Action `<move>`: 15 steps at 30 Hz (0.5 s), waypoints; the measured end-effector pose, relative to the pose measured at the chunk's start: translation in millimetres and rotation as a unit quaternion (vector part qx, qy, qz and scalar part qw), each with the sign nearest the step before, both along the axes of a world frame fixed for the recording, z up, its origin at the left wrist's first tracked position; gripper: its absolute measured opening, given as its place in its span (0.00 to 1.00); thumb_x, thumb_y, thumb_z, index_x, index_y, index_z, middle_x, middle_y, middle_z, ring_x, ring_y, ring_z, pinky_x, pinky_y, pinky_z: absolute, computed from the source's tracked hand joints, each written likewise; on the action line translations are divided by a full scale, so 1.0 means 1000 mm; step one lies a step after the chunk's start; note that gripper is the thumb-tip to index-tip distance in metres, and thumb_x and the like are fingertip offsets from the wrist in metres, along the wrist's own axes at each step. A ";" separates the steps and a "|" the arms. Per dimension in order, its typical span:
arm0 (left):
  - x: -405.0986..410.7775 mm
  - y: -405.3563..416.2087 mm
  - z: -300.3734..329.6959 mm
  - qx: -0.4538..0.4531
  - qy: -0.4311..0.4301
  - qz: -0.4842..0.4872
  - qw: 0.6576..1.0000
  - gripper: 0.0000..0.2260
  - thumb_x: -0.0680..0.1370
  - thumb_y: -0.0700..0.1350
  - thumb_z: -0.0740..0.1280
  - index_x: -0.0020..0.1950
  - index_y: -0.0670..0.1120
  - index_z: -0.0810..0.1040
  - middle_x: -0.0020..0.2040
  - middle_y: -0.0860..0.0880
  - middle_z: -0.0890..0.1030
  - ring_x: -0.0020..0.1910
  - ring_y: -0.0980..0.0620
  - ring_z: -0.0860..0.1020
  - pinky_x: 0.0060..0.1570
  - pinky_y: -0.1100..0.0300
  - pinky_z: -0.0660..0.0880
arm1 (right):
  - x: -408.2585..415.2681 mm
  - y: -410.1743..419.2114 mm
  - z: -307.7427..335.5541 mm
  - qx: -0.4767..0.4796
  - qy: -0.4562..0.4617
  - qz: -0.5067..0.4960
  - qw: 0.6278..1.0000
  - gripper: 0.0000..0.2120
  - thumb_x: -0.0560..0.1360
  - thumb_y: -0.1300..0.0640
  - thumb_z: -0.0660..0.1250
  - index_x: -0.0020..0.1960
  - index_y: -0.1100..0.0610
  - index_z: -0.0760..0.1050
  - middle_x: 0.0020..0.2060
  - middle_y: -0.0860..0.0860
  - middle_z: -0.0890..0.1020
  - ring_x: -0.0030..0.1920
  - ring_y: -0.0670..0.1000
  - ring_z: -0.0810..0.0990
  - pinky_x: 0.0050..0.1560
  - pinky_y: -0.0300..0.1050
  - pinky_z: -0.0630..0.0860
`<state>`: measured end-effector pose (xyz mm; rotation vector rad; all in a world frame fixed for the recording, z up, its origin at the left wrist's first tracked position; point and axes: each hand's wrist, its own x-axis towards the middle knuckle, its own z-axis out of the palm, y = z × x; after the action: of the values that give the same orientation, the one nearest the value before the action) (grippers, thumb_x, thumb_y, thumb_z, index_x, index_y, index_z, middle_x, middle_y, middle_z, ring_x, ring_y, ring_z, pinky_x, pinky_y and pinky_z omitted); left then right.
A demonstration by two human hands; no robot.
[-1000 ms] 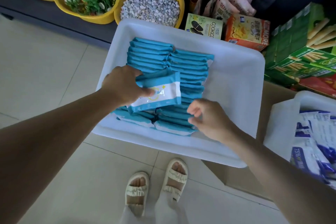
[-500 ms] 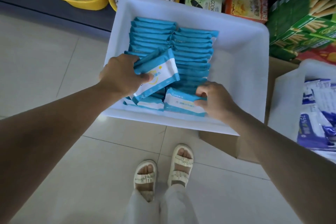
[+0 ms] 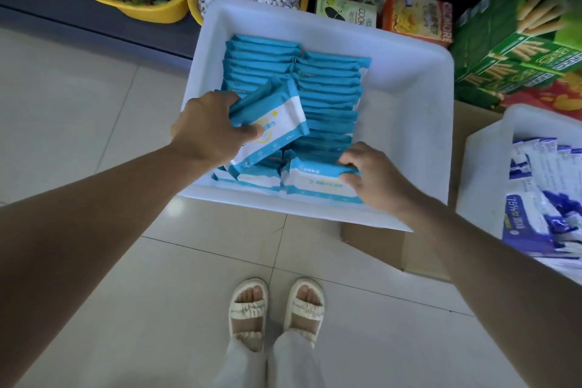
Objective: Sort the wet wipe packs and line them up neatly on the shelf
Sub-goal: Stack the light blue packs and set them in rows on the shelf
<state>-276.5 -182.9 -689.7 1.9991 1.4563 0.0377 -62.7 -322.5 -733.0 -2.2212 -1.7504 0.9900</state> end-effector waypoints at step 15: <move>0.002 -0.012 -0.015 -0.011 -0.013 0.014 1.000 0.15 0.71 0.53 0.72 0.34 0.49 0.69 0.30 0.52 0.72 0.30 0.54 0.71 0.28 0.60 0.62 | -0.014 0.005 -0.036 -0.032 -0.142 0.051 0.988 0.16 0.70 0.48 0.72 0.55 0.53 0.76 0.47 0.50 0.81 0.46 0.55 0.78 0.44 0.44 0.72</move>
<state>-274.6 -195.0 -704.5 1.9535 1.4615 0.0589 -77.2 -317.3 -769.4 -2.4366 -1.9921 0.7876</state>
